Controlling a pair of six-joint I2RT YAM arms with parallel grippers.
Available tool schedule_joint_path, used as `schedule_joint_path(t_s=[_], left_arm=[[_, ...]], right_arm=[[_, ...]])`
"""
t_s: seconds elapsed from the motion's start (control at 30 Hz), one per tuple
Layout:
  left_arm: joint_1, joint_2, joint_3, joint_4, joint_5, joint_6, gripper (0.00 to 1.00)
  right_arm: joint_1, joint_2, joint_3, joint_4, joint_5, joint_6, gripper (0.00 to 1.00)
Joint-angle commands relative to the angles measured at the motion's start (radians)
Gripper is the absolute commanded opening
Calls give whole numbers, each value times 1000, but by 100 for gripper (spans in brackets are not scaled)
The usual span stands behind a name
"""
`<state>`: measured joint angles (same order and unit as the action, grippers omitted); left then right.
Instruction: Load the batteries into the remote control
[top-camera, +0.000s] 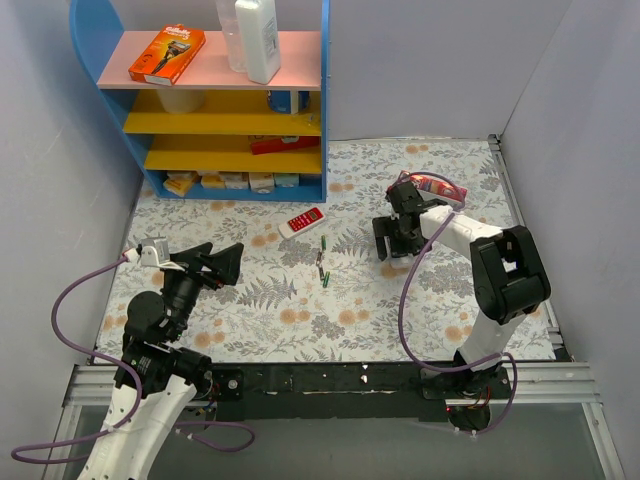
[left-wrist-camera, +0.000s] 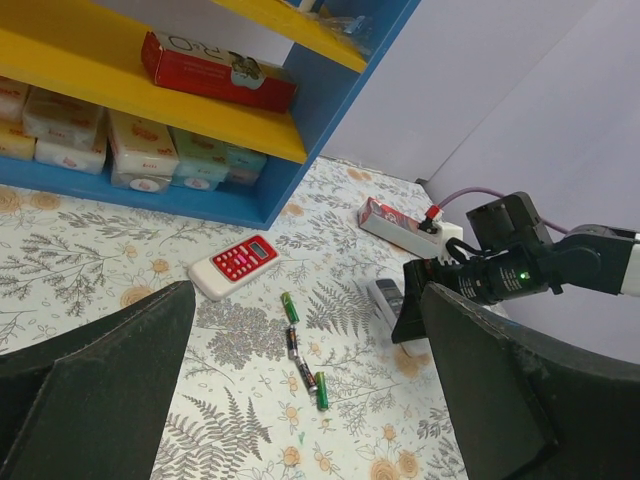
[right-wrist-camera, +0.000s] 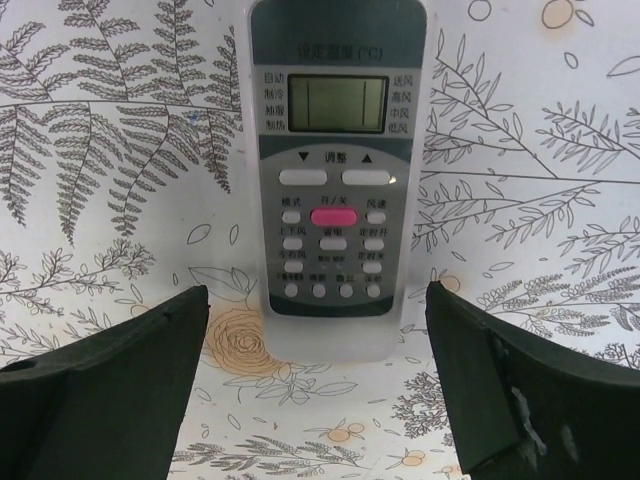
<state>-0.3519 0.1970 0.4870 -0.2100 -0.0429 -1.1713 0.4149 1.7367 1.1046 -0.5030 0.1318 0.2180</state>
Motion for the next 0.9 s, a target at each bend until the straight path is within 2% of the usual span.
schedule_joint_path(t_s=[0.0,0.2,0.27,0.5,0.53,0.77,0.87], left_arm=[[-4,8,33,-3,23,10,98],[-2,61,38,-9,83,4,98],[-4,85,41,-11,103,5,98],[-4,162,56,0,179,33,98],[-2,168,53,10,225,51,98],[-2,284,19,132,420,64,98],[-2,366,24,185,471,68,98]], right_arm=[[7,50,55,-23,15,3,95],[12,78,51,-26,40,1,93],[10,80,38,-16,43,0,89],[21,46,-37,27,34,6,61],[24,29,-49,35,37,9,54],[71,-181,-158,104,20,15,40],[101,-285,-204,145,-40,12,32]])
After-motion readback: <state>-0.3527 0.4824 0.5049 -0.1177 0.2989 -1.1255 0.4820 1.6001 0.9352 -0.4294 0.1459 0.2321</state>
